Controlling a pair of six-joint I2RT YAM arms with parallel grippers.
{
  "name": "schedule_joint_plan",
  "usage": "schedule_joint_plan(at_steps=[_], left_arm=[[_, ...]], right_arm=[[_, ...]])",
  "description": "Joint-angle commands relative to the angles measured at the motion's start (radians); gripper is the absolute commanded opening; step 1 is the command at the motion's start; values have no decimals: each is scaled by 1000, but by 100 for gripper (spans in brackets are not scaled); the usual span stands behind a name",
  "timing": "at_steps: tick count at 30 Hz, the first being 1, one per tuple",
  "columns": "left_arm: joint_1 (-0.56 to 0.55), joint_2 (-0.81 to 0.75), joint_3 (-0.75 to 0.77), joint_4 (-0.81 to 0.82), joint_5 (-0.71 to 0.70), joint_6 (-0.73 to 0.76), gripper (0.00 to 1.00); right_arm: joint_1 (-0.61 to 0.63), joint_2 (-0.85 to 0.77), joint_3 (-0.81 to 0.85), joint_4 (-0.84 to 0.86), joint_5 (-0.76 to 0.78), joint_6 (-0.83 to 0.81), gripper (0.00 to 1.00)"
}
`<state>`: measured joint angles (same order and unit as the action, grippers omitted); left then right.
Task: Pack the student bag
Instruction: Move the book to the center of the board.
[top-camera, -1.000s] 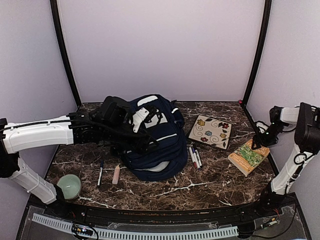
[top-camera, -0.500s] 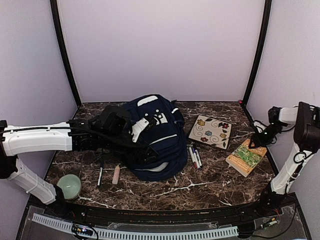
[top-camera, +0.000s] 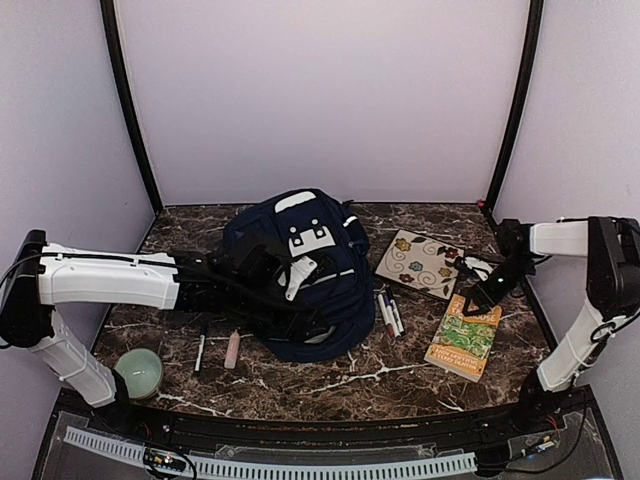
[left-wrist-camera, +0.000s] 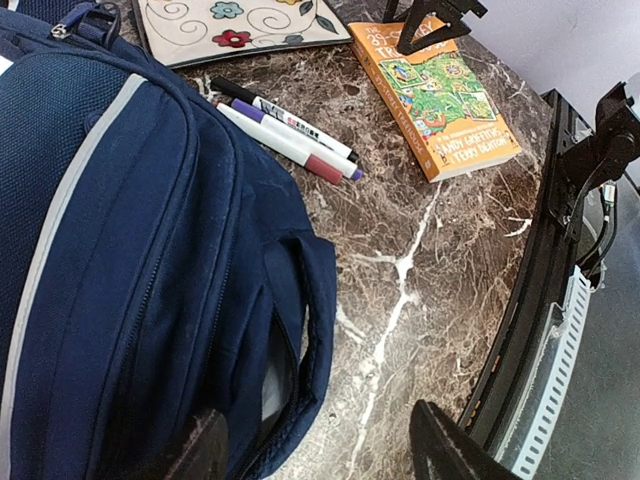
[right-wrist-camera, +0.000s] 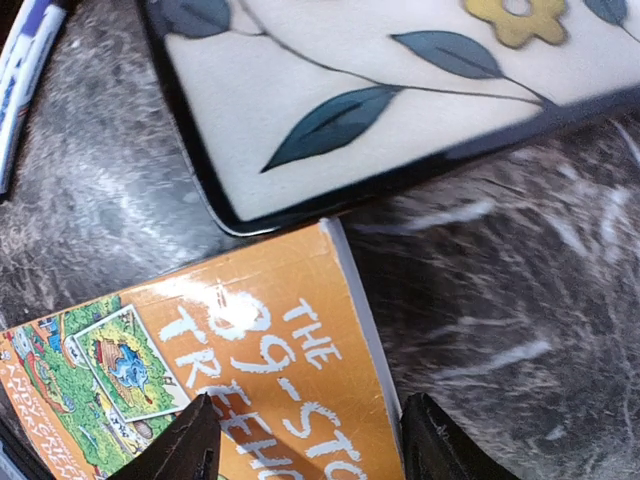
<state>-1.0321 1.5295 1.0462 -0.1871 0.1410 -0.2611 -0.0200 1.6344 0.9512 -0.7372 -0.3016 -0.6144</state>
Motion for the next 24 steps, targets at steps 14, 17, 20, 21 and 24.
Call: schedule_joint_plan(at_steps=[14, 17, 20, 21, 24], left_arm=[[-63, 110, 80, 9, -7, -55, 65], [-71, 143, 94, 47, 15, -82, 65], [-89, 178, 127, 68, 24, -100, 64], [-98, 188, 138, 71, 22, -103, 64], [-116, 216, 154, 80, 19, -105, 64]], right_arm=[[218, -233, 113, -172, 62, 179, 71], [203, -290, 102, -230, 93, 180, 72], [160, -312, 80, -273, 110, 178, 69], [139, -314, 75, -283, 110, 176, 68], [70, -302, 73, -300, 80, 163, 64]])
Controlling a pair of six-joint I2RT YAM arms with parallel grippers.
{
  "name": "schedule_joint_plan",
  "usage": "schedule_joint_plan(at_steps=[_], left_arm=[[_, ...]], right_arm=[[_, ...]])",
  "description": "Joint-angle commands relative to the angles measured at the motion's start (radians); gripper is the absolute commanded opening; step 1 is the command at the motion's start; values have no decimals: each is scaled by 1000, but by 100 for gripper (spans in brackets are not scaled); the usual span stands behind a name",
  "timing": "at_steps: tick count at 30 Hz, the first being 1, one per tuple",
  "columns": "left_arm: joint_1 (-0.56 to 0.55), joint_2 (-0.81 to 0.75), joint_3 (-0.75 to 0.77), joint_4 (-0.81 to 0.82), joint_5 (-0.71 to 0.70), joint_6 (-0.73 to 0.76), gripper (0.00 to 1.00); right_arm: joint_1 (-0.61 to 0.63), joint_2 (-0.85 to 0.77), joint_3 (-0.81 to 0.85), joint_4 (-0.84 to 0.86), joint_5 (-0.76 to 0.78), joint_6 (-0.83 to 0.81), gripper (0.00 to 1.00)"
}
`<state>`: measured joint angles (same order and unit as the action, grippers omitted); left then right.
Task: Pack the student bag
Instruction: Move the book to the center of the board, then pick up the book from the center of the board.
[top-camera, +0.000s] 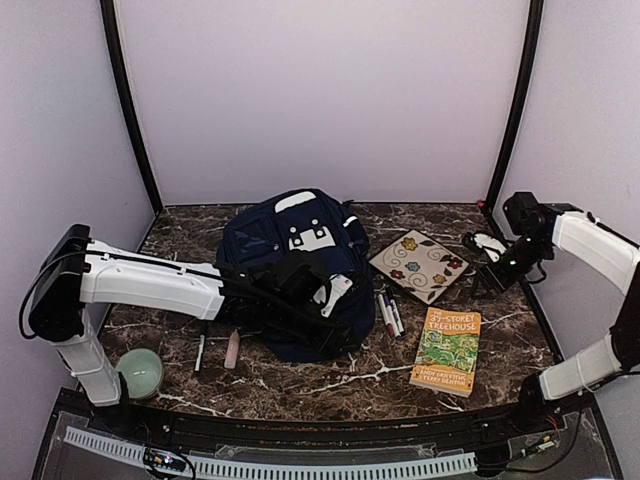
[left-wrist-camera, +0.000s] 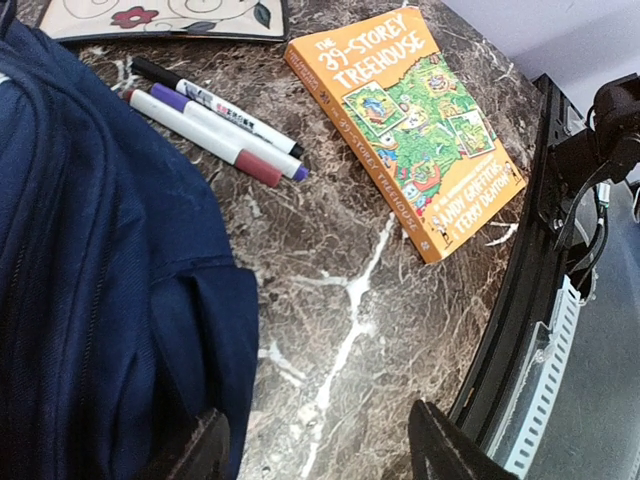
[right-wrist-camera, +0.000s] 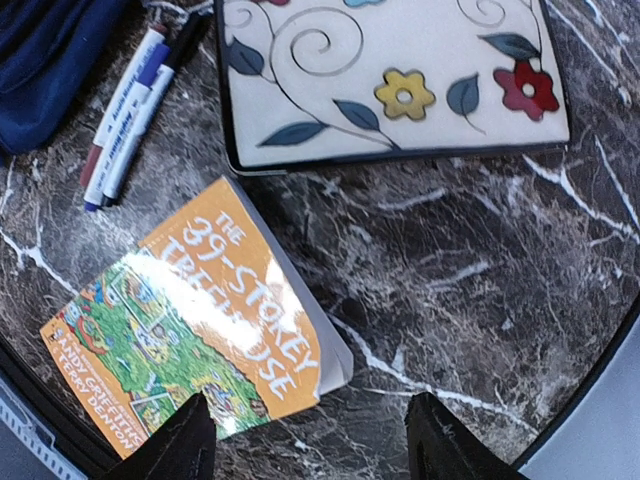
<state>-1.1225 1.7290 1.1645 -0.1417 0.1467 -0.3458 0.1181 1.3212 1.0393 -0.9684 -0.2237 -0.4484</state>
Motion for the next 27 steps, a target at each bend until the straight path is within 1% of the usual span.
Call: schedule_joint_plan(at_steps=[1, 4, 7, 11, 16, 26, 27], left_arm=[[-28, 24, 36, 41, 15, -23, 64], [-31, 47, 42, 59, 25, -29, 64], [-31, 75, 63, 64, 38, -32, 64], [-32, 123, 110, 67, 55, -35, 64], [-33, 157, 147, 51, 57, -32, 63], [-33, 171, 143, 53, 48, -34, 63], [-33, 174, 144, 55, 47, -32, 63]], right_arm=[[-85, 20, -18, -71, -14, -9, 62], [-117, 56, -20, -80, -45, -28, 55], [-144, 86, -12, -85, -80, -54, 51], [-148, 132, -18, -101, -120, -112, 45], [-150, 192, -34, -91, -128, -141, 37], [-149, 265, -24, -78, -141, -154, 26], [-149, 292, -22, -74, -143, -154, 26]])
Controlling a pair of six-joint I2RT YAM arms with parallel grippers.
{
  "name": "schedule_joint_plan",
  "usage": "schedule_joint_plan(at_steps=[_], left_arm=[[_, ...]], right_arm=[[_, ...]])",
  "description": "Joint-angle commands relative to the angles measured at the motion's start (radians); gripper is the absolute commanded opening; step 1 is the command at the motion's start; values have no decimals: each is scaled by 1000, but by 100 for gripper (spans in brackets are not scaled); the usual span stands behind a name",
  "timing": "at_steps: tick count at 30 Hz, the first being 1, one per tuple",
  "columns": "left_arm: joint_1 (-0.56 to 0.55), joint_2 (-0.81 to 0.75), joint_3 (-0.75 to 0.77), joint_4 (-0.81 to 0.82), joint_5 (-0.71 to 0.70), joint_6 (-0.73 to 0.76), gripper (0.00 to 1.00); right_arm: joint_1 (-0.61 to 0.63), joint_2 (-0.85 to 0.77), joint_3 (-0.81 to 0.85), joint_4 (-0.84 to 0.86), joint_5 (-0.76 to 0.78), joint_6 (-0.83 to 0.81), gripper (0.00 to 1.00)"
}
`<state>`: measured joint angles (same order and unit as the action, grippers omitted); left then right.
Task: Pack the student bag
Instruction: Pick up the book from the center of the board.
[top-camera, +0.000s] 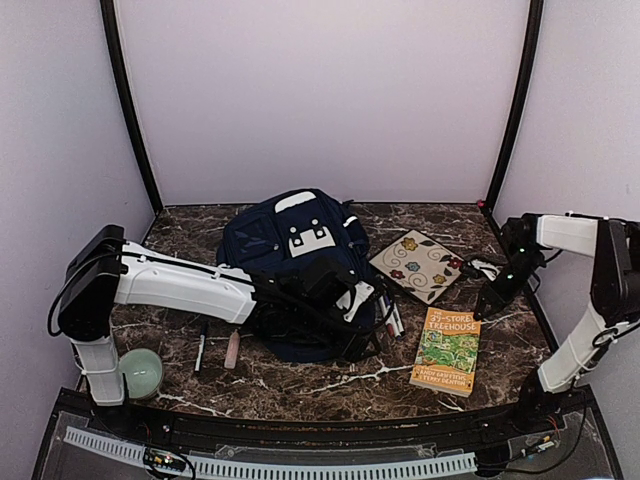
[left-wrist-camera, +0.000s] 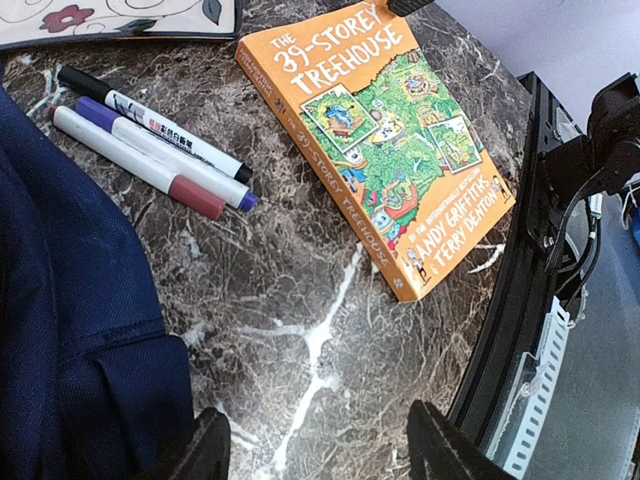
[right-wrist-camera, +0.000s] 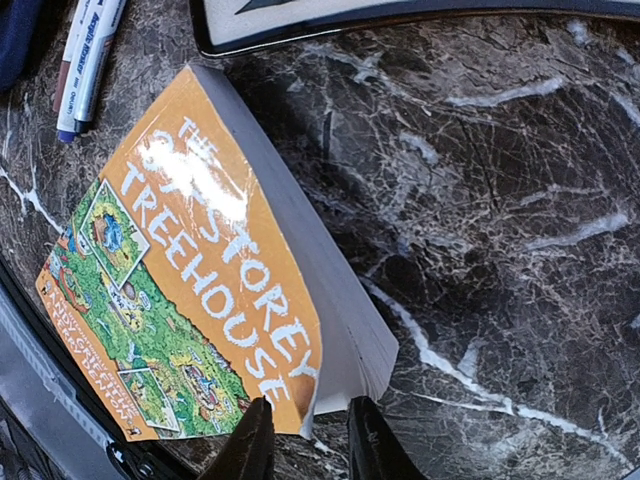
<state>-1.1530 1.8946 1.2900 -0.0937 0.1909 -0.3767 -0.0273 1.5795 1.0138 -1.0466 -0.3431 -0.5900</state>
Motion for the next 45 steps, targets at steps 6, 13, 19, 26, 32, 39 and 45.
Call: schedule_joint_plan(at_steps=[6, 13, 19, 26, 32, 39, 45], left_arm=[[-2, 19, 27, 3, -6, 8, 63], [-2, 88, 93, 34, 6, -31, 65], [1, 179, 182, 73, 72, -92, 72], [10, 245, 231, 89, 105, -145, 72], [27, 244, 209, 94, 97, -177, 72], [38, 245, 166, 143, 97, -231, 72], [60, 257, 103, 278, 155, -306, 71]], right_arm=[[-4, 95, 17, 12, -46, -28, 10], [-4, 59, -40, 50, -9, -118, 0], [8, 21, -85, 113, -28, -186, 0], [111, -7, -112, 168, -36, -166, 0], [224, -6, -102, 195, -54, -115, 0], [266, -123, -54, 156, -91, -91, 0], [275, -245, -55, 108, -112, -113, 0]])
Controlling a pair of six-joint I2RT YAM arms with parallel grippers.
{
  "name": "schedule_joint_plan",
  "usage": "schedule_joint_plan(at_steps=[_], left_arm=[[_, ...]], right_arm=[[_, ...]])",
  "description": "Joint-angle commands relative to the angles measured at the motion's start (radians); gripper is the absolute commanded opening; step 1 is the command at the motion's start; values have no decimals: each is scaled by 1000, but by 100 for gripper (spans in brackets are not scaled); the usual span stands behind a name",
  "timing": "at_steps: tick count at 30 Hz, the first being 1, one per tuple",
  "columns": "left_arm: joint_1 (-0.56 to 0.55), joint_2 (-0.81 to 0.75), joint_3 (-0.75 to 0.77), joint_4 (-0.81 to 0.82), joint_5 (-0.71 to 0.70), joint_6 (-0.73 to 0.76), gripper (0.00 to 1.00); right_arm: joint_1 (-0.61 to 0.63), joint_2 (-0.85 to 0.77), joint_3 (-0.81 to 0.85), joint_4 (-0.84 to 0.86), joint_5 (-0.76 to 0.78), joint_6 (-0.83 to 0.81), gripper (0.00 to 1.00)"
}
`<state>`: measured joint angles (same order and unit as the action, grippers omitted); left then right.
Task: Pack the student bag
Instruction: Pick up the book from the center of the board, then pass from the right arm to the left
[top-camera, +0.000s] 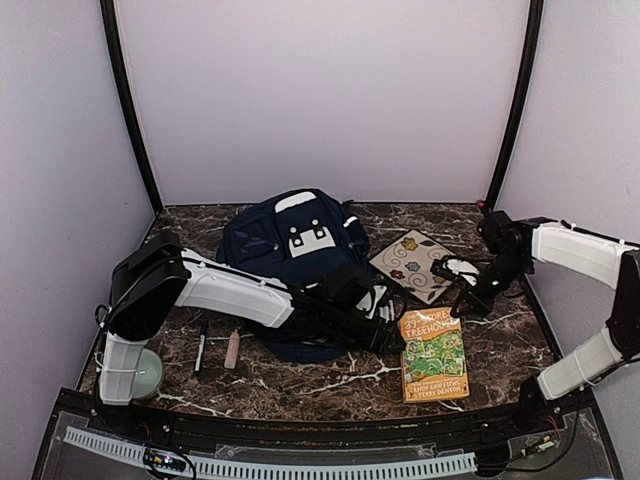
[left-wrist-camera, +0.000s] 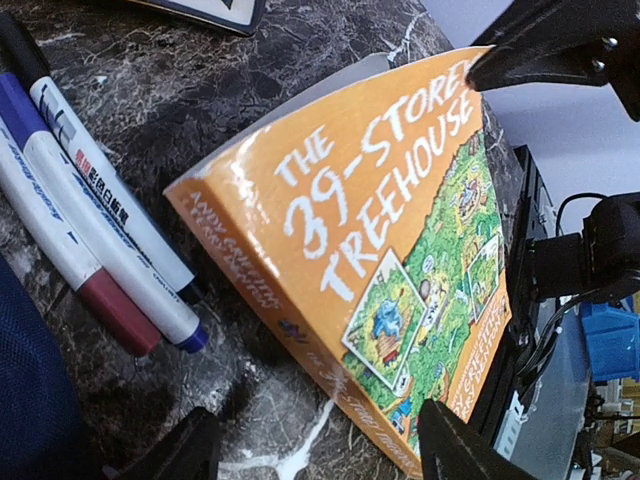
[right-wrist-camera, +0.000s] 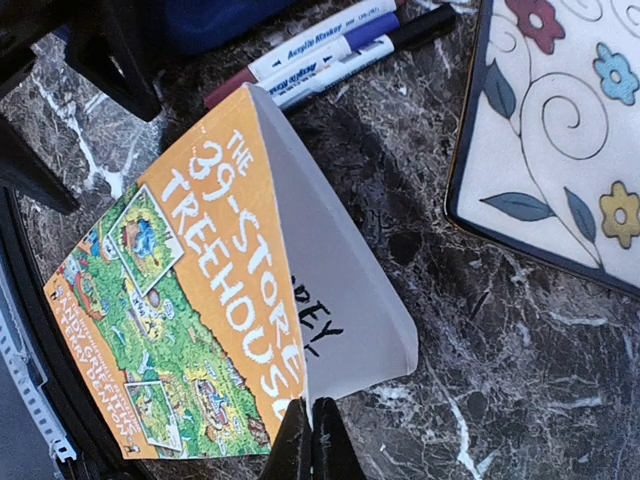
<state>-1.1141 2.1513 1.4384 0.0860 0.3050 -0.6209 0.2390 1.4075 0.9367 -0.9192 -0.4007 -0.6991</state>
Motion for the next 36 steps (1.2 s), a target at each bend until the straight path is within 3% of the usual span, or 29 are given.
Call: schedule_joint_plan(at_steps=[1, 8, 15, 20, 26, 29, 36], left_arm=[[23, 5, -52, 120, 53, -72, 71], [32, 69, -42, 250, 142, -137, 71], [33, 161, 49, 304, 202, -174, 64], [37, 171, 53, 373, 214, -204, 45], [37, 139, 14, 413, 214, -192, 14], [37, 120, -17, 467, 232, -185, 0], [37, 21, -105, 517, 253, -133, 0]], right_arm=[[9, -90, 17, -19, -57, -6, 0], [10, -141, -26, -10, -65, -16, 0], [9, -118, -37, 19, -70, -16, 0], [9, -57, -69, 109, 27, 41, 2], [-6, 11, -114, 258, 223, 159, 28], [-20, 61, -93, 285, 259, 207, 33], [-167, 128, 8, 243, 200, 239, 38]])
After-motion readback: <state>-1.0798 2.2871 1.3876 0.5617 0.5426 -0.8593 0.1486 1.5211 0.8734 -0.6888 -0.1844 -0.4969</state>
